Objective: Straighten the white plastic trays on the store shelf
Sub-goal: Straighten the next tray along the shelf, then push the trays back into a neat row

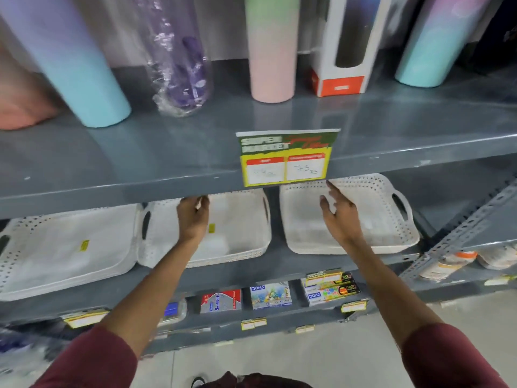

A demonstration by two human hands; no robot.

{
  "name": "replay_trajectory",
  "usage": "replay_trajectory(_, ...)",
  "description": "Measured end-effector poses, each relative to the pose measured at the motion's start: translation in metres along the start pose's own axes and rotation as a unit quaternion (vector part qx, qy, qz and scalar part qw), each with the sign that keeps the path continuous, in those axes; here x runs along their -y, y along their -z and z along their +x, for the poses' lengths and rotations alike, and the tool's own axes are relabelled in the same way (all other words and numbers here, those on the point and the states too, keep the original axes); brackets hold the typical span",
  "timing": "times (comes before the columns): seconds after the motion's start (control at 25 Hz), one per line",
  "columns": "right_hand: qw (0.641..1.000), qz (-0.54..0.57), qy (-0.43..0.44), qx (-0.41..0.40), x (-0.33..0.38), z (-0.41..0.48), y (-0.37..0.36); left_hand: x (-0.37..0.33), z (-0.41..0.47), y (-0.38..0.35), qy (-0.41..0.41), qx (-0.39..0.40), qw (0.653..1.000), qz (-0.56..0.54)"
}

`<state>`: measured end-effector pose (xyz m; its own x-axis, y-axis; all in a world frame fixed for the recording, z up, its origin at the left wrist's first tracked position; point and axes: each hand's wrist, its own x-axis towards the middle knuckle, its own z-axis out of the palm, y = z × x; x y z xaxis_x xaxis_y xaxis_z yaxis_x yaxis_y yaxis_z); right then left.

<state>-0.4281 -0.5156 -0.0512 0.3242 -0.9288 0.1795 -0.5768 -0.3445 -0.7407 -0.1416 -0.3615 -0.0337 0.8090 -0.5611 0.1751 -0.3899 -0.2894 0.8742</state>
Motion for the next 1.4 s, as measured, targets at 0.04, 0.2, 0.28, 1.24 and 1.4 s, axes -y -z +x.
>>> replay_trajectory(0.04, 0.998, 0.002, -0.027, 0.050, 0.017, -0.001, -0.021, 0.016, 0.006, 0.027, -0.006, -0.038, 0.999, 0.022)
replay_trajectory(0.2, 0.958, 0.010, -0.178, 0.225, 0.058, 0.002, -0.070, 0.077, 0.031, 0.103, 0.074, -0.070, 0.989, 0.109)
replay_trajectory(0.28, 0.952, 0.029, -0.198, 0.233, 0.067, 0.002, -0.086, 0.104, 0.041, 0.119, 0.170, 0.027, 0.974, 0.148)
replay_trajectory(1.24, 0.985, -0.124, -0.081, 0.094, 0.082, 0.023, -0.174, 0.140, 0.081, 0.106, 0.121, 0.086, 0.953, 0.265)
replay_trajectory(1.4, 0.986, -0.112, -0.065, 0.109, 0.084, 0.035, -0.177, 0.140, 0.081, 0.108, 0.121, 0.093, 0.954, 0.257)
